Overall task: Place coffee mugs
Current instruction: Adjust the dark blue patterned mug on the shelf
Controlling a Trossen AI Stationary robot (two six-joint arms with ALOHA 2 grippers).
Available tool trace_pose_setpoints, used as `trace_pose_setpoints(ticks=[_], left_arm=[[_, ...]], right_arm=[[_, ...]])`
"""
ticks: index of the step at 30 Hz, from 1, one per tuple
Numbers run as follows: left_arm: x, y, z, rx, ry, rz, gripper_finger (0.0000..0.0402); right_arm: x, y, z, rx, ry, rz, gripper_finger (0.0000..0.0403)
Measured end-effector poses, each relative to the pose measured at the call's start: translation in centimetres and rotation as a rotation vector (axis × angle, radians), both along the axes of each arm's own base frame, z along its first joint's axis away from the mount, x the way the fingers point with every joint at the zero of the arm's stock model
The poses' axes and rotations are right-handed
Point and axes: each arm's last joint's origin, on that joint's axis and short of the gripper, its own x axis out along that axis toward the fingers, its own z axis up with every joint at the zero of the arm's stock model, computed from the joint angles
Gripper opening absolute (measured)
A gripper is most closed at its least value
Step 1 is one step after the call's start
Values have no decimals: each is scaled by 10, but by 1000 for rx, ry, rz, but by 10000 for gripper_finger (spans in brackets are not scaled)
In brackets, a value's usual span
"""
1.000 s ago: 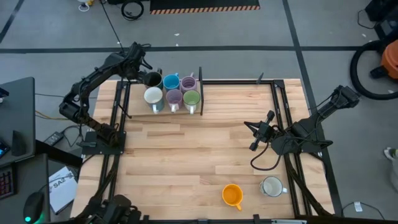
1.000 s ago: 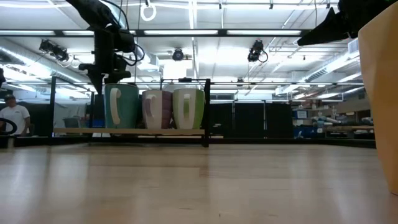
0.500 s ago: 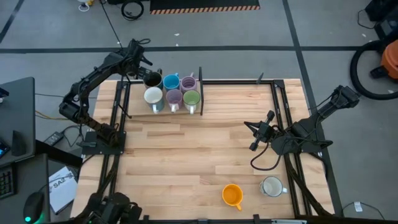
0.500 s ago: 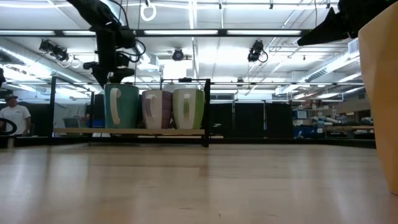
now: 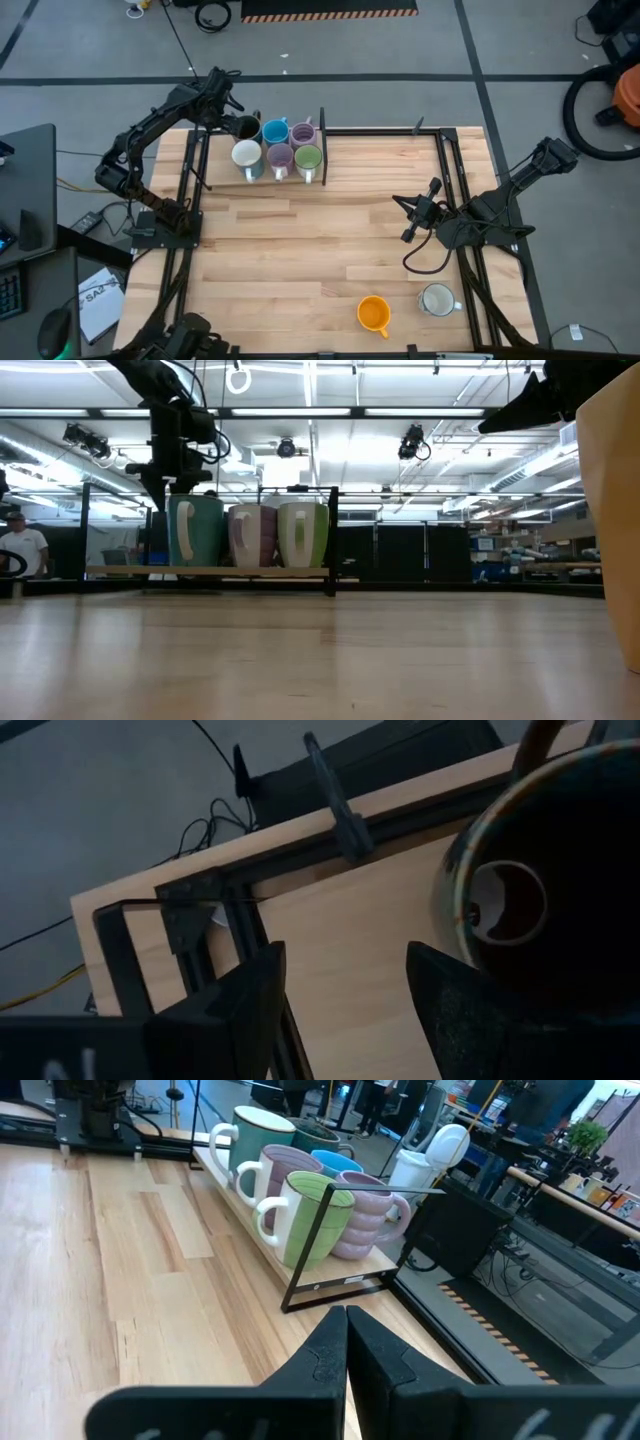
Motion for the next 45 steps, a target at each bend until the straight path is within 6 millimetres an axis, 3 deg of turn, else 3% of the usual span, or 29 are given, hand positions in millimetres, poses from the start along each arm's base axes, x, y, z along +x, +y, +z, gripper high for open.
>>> trace_pose_setpoints(ticks=[27, 45], left_arm=[[3, 0, 0, -39, -93, -32, 215], [3, 0, 0, -22, -56, -38, 215]], right_arm=[[0, 0, 0, 0, 0, 0, 12], [0, 0, 0, 0, 0, 0, 12]])
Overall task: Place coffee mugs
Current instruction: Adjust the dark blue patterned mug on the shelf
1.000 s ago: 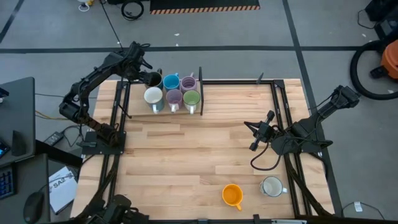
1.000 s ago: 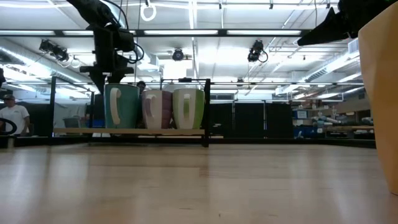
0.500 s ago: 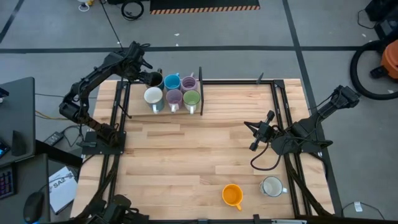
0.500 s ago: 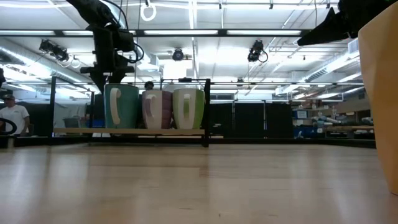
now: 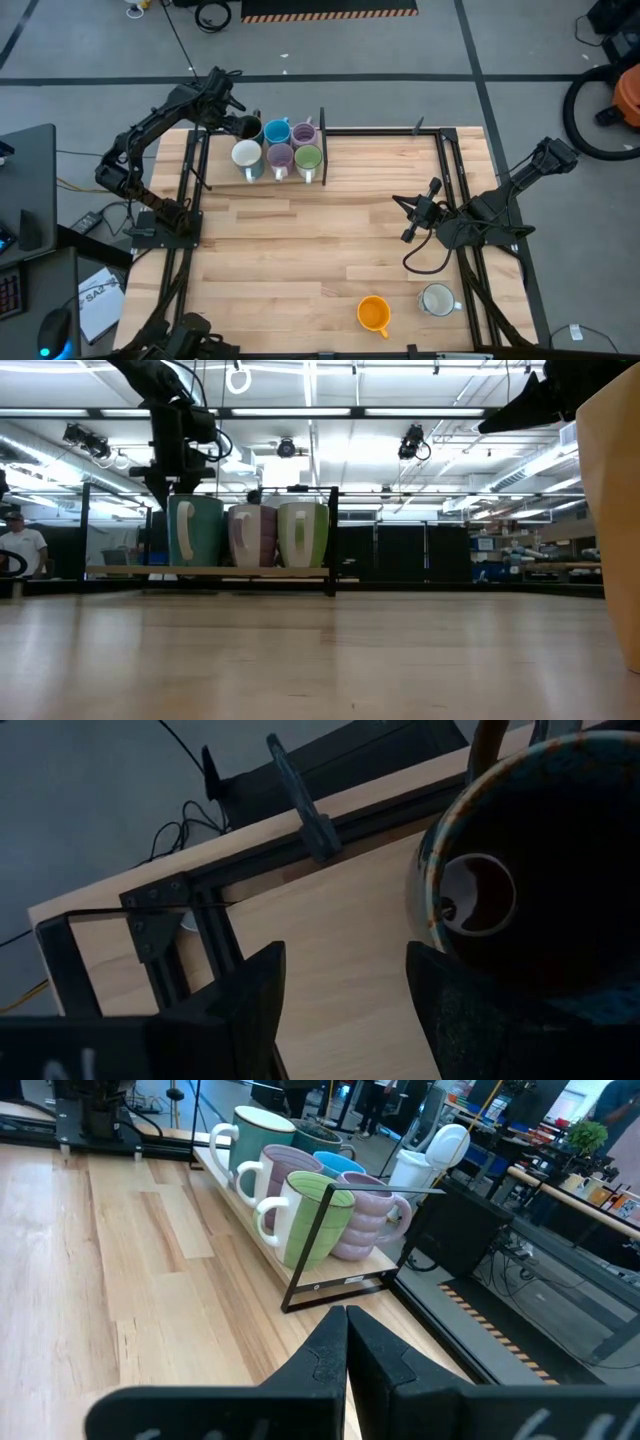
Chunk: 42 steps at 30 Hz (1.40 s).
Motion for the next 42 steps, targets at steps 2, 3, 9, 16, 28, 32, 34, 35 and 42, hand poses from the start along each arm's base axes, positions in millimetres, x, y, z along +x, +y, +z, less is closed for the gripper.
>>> trace_pose_setpoints(ticks=[2, 3, 9, 16, 28, 32, 34, 35, 42], left_arm=[[0, 0, 0, -1, -2, 0, 215], [0, 0, 0, -6, -11, -4, 215], [1, -1, 0, -23, -40, -16, 215], [1, -1, 0, -25, -43, -19, 215], [1, 4, 1, 56, 23, 8, 215], [4, 10, 4, 130, -10, 17, 215], [6, 14, 2, 146, -20, 19, 215], [8, 16, 0, 141, -21, 20, 215], [16, 32, -20, 112, -36, 16, 215]], right_arm=[[0, 0, 0, 0, 0, 0, 12], [0, 0, 0, 0, 0, 0, 12], [0, 0, 0, 0, 0, 0, 12], [0, 0, 0, 0, 0, 0, 12], [0, 0, 0, 0, 0, 0, 12], [0, 0, 0, 0, 0, 0, 12], [0, 0, 0, 0, 0, 0, 12], [0, 0, 0, 0, 0, 0, 12], [0, 0, 0, 0, 0, 0, 12]])
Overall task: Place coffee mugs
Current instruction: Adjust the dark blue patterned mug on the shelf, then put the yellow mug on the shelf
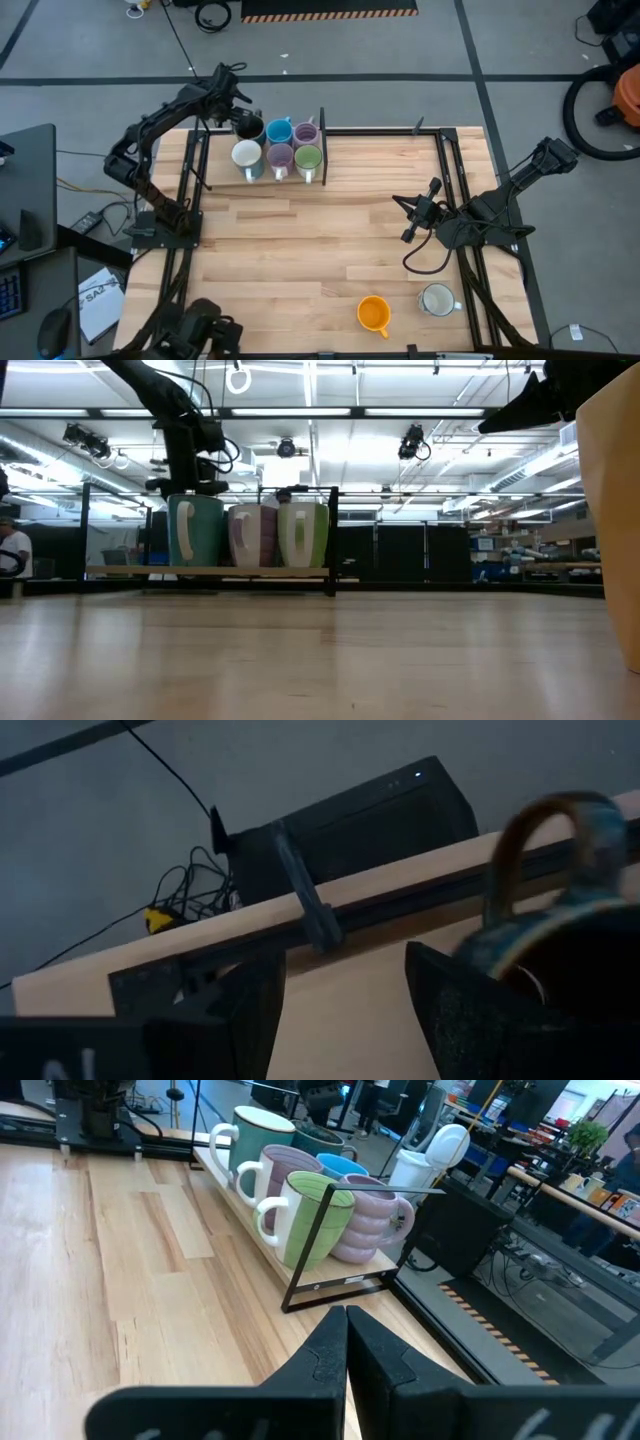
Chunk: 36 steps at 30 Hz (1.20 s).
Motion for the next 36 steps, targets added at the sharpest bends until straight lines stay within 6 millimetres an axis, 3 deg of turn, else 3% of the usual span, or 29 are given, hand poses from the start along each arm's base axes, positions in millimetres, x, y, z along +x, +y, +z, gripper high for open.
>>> trace_pose_setpoints(ticks=[6, 21, 24, 30, 36], left_arm=[[3, 3, -7, -34, -18, -23, 215], [-1, 2, 0, 20, 40, -19, 191], [-2, 2, 14, 73, 40, -17, 186], [-3, -4, 62, 218, 0, -17, 182], [19, -32, 98, 303, -59, -270, 149]], right_arm=[[0, 0, 0, -2, 2, 1, 12], [0, 0, 0, -3, 2, 1, 12], [0, 0, 0, -3, 2, 1, 12], [0, 0, 0, -3, 2, 1, 12], [0, 0, 0, -4, 3, 2, 12]])
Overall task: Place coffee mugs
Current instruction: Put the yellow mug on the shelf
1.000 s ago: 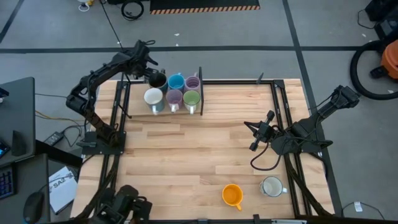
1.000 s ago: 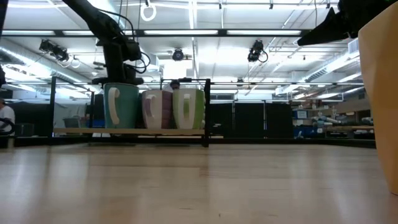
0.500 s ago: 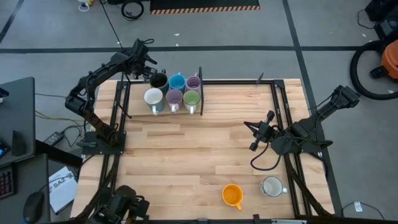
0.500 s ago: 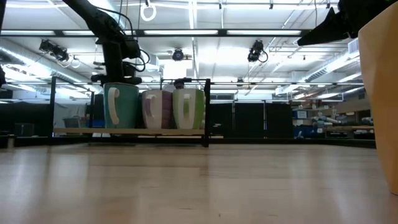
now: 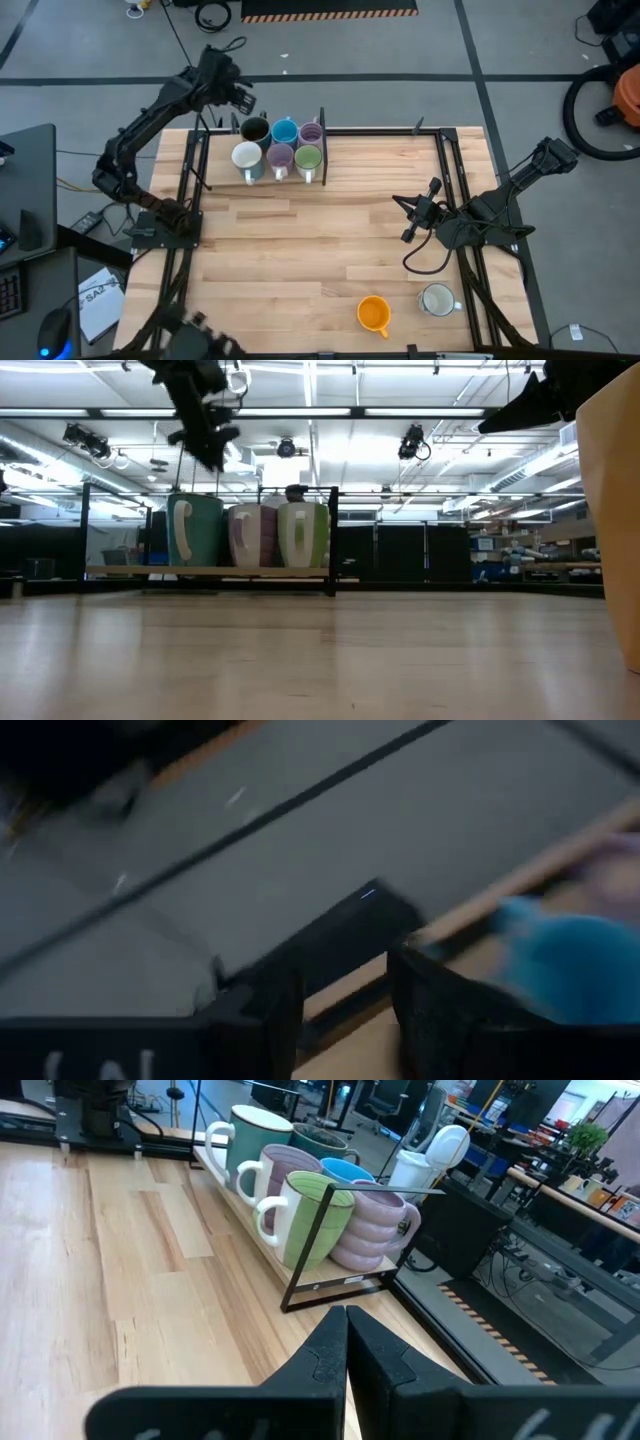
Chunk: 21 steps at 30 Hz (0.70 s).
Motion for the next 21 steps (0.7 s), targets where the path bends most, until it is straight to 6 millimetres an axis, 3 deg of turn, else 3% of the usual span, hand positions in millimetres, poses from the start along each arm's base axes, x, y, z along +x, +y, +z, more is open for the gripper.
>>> trace_pose_setpoints(ticks=[5, 11, 15, 21], left_arm=[[34, -53, 24, 90, -39, -364, 122], [75, -124, 32, 45, -126, -775, 116], [96, -163, 27, -46, -172, -895, 116], [124, -205, 9, -207, -194, -923, 116]], right_arm=[[0, 0, 0, 1, -1, 0, 12], [0, 0, 0, 0, 0, 0, 12], [0, 0, 0, 9, -7, -3, 12], [0, 0, -1, 12, -5, -6, 12]])
